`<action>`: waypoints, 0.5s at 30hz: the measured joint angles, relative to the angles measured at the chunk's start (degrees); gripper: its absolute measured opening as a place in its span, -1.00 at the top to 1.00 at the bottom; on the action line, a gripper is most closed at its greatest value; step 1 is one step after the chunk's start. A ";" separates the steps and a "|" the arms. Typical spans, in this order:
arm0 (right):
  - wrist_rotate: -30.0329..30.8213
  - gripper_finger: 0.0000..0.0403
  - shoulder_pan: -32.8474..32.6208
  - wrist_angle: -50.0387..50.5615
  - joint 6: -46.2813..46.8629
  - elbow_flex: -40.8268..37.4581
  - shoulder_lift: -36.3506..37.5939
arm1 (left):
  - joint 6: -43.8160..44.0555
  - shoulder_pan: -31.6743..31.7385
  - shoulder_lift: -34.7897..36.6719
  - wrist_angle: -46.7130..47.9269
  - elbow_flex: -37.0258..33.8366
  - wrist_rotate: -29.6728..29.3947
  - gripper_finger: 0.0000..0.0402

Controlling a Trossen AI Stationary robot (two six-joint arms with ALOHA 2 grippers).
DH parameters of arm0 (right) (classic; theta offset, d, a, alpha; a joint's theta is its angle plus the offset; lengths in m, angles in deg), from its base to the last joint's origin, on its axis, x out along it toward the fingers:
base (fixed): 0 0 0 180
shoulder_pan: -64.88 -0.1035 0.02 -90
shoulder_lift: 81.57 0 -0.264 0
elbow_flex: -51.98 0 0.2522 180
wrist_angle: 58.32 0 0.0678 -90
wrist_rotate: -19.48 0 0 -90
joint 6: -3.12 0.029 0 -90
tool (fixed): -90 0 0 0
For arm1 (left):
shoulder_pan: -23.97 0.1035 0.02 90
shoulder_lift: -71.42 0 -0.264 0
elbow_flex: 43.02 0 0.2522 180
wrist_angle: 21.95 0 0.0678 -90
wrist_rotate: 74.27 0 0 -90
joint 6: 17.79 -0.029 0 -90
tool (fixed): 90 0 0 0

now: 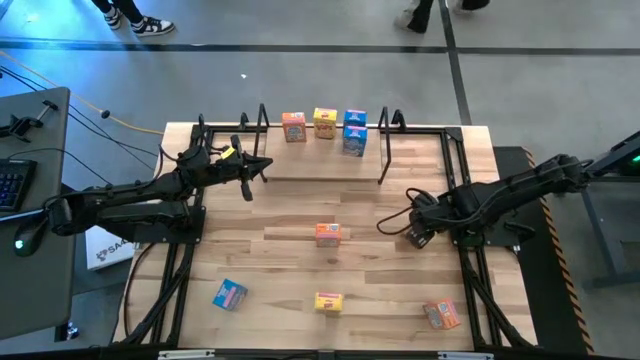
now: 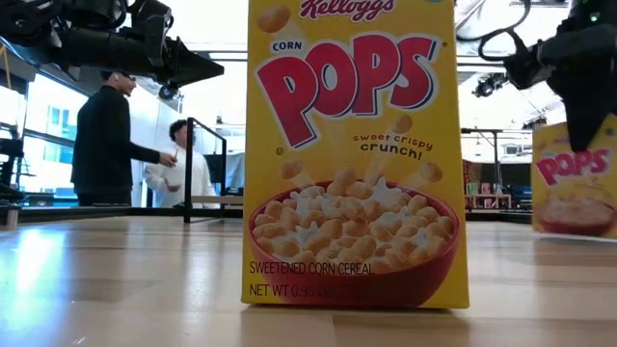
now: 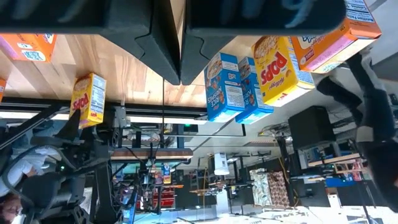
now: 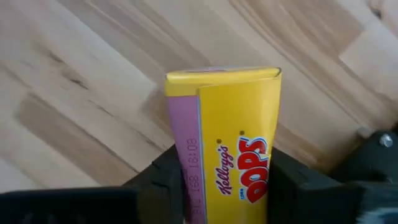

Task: Stack cereal on shelf
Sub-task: Put the top cereal box on the shelf aligned with the other yellow cereal box

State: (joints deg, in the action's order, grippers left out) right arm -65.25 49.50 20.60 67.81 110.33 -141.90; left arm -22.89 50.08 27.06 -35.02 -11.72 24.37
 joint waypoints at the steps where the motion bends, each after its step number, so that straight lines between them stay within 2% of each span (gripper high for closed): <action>1: 0.28 0.38 0.00 -0.23 -0.44 0.69 0.00 | 0.00 0.00 0.00 -0.02 0.00 0.00 0.97; 8: 0.73 0.40 1.95 -2.37 -6.30 8.28 -0.96 | 0.00 -0.01 0.00 -0.08 0.00 0.00 0.97; 15: 1.17 0.41 8.58 -6.64 -25.98 20.75 -9.39 | 0.00 -0.02 0.00 -0.08 0.00 -0.02 0.97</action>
State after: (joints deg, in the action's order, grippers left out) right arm -64.08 58.08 13.95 41.83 131.08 -151.29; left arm -22.89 50.06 27.06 -35.10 -11.72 24.35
